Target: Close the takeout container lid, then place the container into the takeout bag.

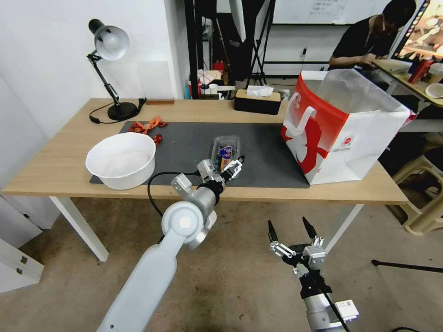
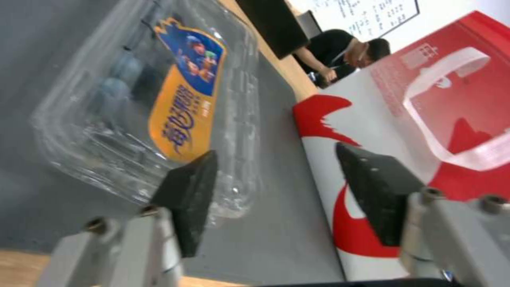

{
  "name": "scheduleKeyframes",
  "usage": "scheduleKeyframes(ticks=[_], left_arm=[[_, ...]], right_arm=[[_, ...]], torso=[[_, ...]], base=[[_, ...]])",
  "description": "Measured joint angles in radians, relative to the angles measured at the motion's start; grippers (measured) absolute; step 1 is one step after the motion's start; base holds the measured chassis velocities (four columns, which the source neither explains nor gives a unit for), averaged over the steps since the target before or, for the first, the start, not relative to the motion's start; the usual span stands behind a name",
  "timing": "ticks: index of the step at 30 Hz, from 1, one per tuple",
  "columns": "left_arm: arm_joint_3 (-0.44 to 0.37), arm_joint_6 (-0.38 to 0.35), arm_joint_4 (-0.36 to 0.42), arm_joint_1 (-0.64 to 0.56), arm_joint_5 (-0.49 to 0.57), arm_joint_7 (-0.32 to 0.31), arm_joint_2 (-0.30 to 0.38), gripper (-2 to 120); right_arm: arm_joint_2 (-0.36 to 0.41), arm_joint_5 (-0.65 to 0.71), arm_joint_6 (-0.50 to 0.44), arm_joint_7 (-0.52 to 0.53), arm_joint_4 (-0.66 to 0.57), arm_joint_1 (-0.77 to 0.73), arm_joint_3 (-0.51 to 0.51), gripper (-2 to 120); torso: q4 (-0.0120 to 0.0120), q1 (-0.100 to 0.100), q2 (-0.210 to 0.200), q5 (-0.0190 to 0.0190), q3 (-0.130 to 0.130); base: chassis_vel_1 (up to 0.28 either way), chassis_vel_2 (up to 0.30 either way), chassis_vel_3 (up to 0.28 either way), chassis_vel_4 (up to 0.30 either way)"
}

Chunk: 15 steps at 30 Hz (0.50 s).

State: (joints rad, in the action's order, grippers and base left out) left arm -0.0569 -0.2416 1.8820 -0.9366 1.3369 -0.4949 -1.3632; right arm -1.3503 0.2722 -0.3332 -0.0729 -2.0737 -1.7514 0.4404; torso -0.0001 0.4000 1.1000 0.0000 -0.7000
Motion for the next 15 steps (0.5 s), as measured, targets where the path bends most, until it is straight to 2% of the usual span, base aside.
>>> scheduleKeyframes(ticks=[1,4,5,9,10,11,12,13,14,15], left_arm=[[0.0,0.0,0.0,0.0,0.0,0.0,0.0,58],[0.0,0.003,-0.002,0.004,-0.002,-0.01,0.0,43],[0.0,0.003,-0.002,0.004,-0.002,-0.01,0.0,43],[-0.003,0.003,-0.015,0.015,0.001,-0.029,0.002,25],[-0.003,0.003,-0.015,0.015,0.001,-0.029,0.002,25],[-0.004,0.003,-0.02,0.017,0.001,-0.034,0.002,18],[-0.006,0.004,-0.026,0.017,0.002,-0.037,0.004,7],[-0.006,0.004,-0.026,0.017,0.002,-0.037,0.004,7],[-0.008,0.004,-0.028,0.017,0.002,-0.037,0.006,1],[-0.009,0.004,-0.028,0.017,0.002,-0.037,0.007,0]], right_arm=[[0.0,0.0,0.0,0.0,0.0,0.0,0.0,100],[0.027,0.134,0.036,-0.065,-0.021,0.036,0.01,100],[0.027,0.134,0.036,-0.065,-0.021,0.036,0.01,100],[0.07,0.369,0.134,-0.089,-0.061,0.127,0.012,100],[0.07,0.369,0.134,-0.089,-0.061,0.127,0.012,100],[0.091,0.464,0.178,-0.072,-0.073,0.171,0.009,100],[0.13,0.628,0.245,-0.011,-0.08,0.247,0.002,100],[0.13,0.628,0.245,-0.011,-0.08,0.247,0.002,100],[0.151,0.712,0.285,0.03,-0.079,0.289,-0.003,100],[0.164,0.764,0.315,0.056,-0.074,0.32,-0.005,100]], torso=[[0.0,0.0,0.0,0.0,0.0],[0.0,0.0,0.0,0.0,0.0],[0.0,0.0,0.0,0.0,0.0],[0.0,0.0,0.0,0.0,0.0],[0.0,0.0,0.0,0.0,0.0],[0.0001,0.0,0.0,-0.0001,0.0],[0.0002,0.0,0.0,-0.0001,0.0],[0.0002,0.0,0.0,-0.0001,0.0],[0.0002,0.0,0.0,0.0,0.0],[0.0,0.0,0.0,-0.0001,0.0]], base=[[0.0,0.0,0.0,0.0],[0.0,0.0,0.0,0.0],[0.0,0.0,0.0,0.0],[0.0,0.0,0.0,0.0],[0.0,0.0,0.0,0.0],[0.0,0.0,0.0,0.0],[0.0,0.0,0.0,0.0],[0.0,0.0,0.0,0.0],[0.0,0.0,0.0,0.0],[0.0,0.0,0.0,0.0]])
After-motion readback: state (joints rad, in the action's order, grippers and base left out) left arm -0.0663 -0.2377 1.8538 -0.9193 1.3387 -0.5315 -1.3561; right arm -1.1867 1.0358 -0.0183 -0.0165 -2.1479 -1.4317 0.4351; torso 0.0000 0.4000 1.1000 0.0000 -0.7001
